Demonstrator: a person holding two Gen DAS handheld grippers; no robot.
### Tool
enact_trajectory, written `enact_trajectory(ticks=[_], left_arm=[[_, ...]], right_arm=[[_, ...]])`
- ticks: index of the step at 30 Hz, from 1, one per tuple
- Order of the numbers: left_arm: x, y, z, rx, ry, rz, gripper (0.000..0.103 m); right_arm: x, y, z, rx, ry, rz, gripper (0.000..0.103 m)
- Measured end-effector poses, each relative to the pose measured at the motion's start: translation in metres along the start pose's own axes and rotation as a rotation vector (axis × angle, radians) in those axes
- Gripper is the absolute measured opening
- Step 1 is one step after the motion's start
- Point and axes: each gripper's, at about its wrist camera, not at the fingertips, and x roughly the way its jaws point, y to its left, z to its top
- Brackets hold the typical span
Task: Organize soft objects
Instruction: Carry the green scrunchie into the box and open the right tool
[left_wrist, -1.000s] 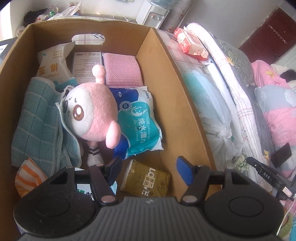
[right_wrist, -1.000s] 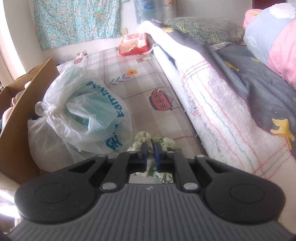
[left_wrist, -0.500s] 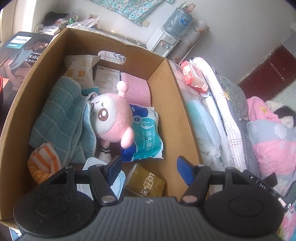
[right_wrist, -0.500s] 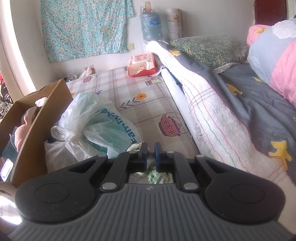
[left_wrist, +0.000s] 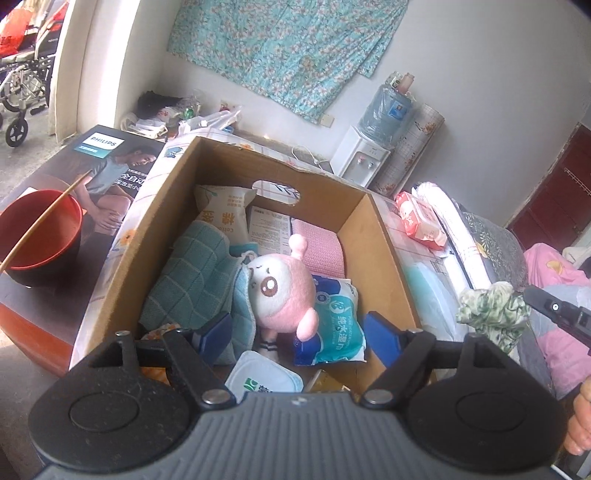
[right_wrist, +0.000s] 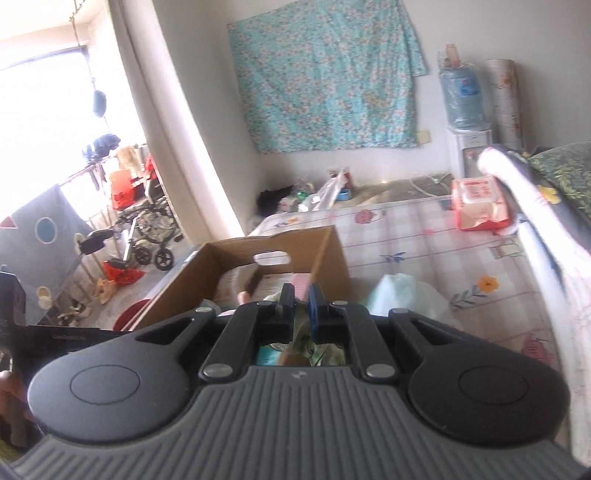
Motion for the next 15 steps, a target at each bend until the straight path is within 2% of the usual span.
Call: enact_trajectory(ticks=[3,6,8,10,15], left_arm=[[-0.005,0.008,-0.001,-0.028,-0.008,0.014,0.082],[-0.008,0.016,-0.004,-0.056,-0.023,0.027,0.082],[-0.010,0.020,-0.007,-0.067,-0.030,0.040,0.083],[-0.010,0.024,-0.009,-0.079,-0.029,0.044,0.083],[-0.011,0.027,-0.016,-0.090,-0.029,0.026,0.084]], right_arm=[[0.031,0.025,0.004,0.004,0.052,0.104,0.007],[0.063,0.051,-0.001,-0.010,0.120,0.150,0.010],[0.084,0.063,-0.010,-0.025,0.185,0.147,0.012],[0.100,0.069,-0.023,-0.028,0.255,0.137,0.022],[0.096,0.066,-0.043,0.009,0.288,0.120,0.023]])
